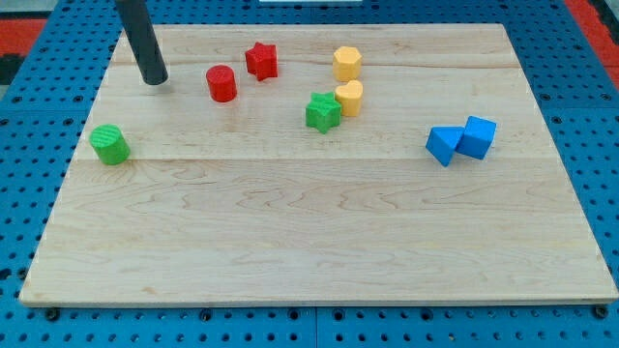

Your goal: Move the red circle closer to yellow hexagon

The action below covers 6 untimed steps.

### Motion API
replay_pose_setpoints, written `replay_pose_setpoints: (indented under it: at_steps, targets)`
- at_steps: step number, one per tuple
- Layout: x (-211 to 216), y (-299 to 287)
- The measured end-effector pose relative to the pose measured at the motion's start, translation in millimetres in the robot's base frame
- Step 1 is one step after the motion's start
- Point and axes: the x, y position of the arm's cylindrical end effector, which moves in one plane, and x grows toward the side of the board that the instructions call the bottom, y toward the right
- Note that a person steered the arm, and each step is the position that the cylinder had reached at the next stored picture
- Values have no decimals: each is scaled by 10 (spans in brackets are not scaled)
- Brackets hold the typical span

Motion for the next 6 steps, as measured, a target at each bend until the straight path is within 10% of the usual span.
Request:
replay_pose_setpoints:
  at_steps: [6]
  targets:
    - [-9, 706]
